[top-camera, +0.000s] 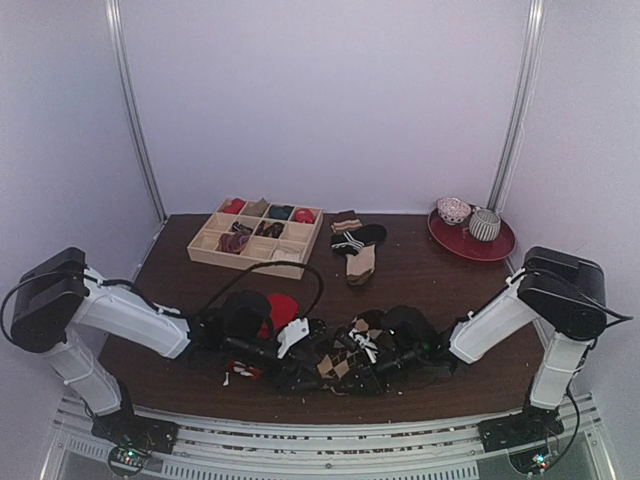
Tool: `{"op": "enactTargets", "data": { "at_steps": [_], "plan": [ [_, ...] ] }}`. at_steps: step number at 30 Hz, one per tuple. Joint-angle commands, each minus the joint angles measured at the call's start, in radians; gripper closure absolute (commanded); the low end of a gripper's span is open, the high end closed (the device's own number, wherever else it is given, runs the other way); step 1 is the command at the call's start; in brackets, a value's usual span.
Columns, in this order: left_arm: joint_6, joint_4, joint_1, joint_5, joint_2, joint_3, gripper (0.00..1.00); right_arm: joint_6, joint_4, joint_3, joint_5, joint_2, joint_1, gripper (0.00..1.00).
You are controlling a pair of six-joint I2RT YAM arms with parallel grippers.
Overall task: Roll the socks
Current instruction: Roll a pair of socks at the center of the board.
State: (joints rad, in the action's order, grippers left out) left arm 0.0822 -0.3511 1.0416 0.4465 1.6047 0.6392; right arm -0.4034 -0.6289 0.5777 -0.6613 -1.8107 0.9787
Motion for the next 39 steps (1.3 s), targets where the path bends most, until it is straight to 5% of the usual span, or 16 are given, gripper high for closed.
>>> {"op": "enactTargets", "data": {
  "at_steps": [1,12,18,21,28,32,39],
  "plan": [
    [-0.087,-0.159,0.001,0.001,0.073,-0.026,0.4,-0.03,0.259,-0.038,-0.064,-0.095,-0.003,0.95],
    [-0.105,-0.113,0.003,0.028,0.179,-0.005,0.53,0.014,0.3,-0.016,-0.112,-0.128,-0.045,0.95],
    [-0.081,-0.102,0.005,0.036,0.185,0.006,0.79,0.048,0.362,0.015,-0.088,-0.138,-0.061,0.94],
    [-0.042,-0.054,0.005,0.038,0.215,0.045,1.0,0.067,0.409,0.04,-0.048,-0.117,-0.061,0.83],
    [0.168,0.164,-0.024,0.043,0.352,0.115,1.0,0.135,0.24,-0.097,0.209,0.257,-0.044,0.56],
    [0.32,0.169,-0.072,0.147,0.407,0.078,1.0,0.33,0.105,-0.209,0.435,0.466,0.081,0.46],
    [0.383,0.233,-0.101,0.208,0.44,0.077,1.0,0.657,0.036,-0.214,0.753,0.442,0.282,0.4]
  ]
}}
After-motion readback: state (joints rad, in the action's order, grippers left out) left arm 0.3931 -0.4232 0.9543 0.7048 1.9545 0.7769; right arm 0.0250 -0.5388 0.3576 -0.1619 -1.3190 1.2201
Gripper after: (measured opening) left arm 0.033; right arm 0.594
